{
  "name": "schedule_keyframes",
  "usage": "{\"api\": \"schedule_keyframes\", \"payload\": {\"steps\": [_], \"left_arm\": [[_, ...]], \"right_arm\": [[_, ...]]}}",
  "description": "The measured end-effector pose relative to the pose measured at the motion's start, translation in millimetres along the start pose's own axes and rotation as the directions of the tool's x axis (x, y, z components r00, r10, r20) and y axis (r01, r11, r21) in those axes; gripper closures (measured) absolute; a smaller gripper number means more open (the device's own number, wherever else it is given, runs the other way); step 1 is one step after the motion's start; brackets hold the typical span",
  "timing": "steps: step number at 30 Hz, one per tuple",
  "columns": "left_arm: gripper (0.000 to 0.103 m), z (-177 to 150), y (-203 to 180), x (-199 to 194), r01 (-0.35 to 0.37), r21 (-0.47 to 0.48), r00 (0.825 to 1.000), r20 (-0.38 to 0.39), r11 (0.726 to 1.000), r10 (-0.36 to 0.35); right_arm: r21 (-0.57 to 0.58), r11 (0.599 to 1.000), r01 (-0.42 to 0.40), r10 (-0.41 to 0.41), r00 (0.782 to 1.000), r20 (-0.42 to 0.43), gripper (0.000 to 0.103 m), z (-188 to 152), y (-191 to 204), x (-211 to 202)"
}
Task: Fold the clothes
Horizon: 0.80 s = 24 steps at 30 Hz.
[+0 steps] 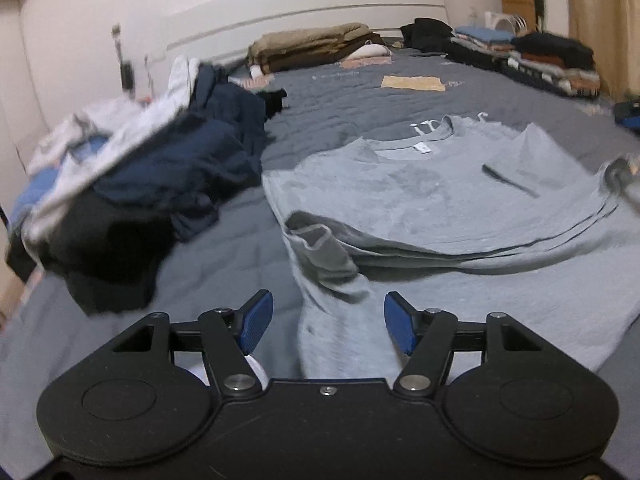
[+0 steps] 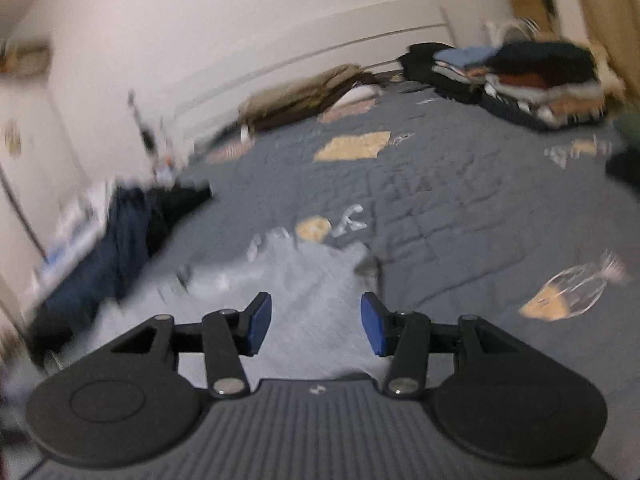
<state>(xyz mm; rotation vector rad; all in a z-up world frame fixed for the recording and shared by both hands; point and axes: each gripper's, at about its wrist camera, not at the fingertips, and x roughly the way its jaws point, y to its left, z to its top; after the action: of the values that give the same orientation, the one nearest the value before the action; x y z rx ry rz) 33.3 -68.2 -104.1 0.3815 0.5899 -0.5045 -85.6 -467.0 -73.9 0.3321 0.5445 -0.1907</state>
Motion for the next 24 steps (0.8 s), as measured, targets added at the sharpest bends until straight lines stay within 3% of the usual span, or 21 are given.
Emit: {"api": "schedule_keyframes", "payload": {"steps": [5, 7, 14, 19, 22, 23, 24], "left_arm": [[0.042, -4.8, 10.2, 6.0, 0.009, -0.021, 1.000, -0.002, 1.000, -0.009], [0.042, -4.9, 11.4, 5.3, 0.025, -0.025, 1.000, 0.011, 0.999, -0.024], [0.042, 7.0, 3.3, 22.6, 0.046, -0.033, 0.999, 0.010, 0.998, -0.045], [0.045, 5.8, -2.7, 45.4, 0.033, -0.025, 0.999, -0.023, 0.999, -0.034], [0.061, 4.6, -2.6, 54.0, 0.035, -0.017, 0.999, -0.030, 0.999, -0.036], [0.075, 4.6, -2.2, 56.7, 0.037, -0.015, 0.999, -0.031, 0.999, -0.038], [0.080, 5.8, 1.4, 56.7, 0.038, -0.036, 0.999, -0.029, 0.999, -0.039]], "right_arm": [[-0.244, 0.970, 0.022, -0.062, 0.986, -0.157, 0.054, -23.5, 0.9, 6.7], [-0.265, 0.964, 0.001, -0.051, 0.982, -0.183, 0.054, -31.1, -4.5, 6.0], [-0.324, 0.944, -0.065, 0.013, 0.987, -0.160, 0.053, -39.3, -14.5, -2.5], [-0.384, 0.922, -0.051, -0.019, 0.984, -0.176, 0.053, -50.2, -13.4, 16.1], [-0.371, 0.929, -0.008, -0.049, 0.988, -0.145, 0.053, -51.2, -13.7, 30.3], [-0.355, 0.935, -0.004, -0.052, 0.988, -0.148, 0.054, -50.8, -13.8, 34.4], [-0.339, 0.941, 0.001, -0.056, 0.987, -0.151, 0.060, -50.4, -14.0, 38.6]]}}
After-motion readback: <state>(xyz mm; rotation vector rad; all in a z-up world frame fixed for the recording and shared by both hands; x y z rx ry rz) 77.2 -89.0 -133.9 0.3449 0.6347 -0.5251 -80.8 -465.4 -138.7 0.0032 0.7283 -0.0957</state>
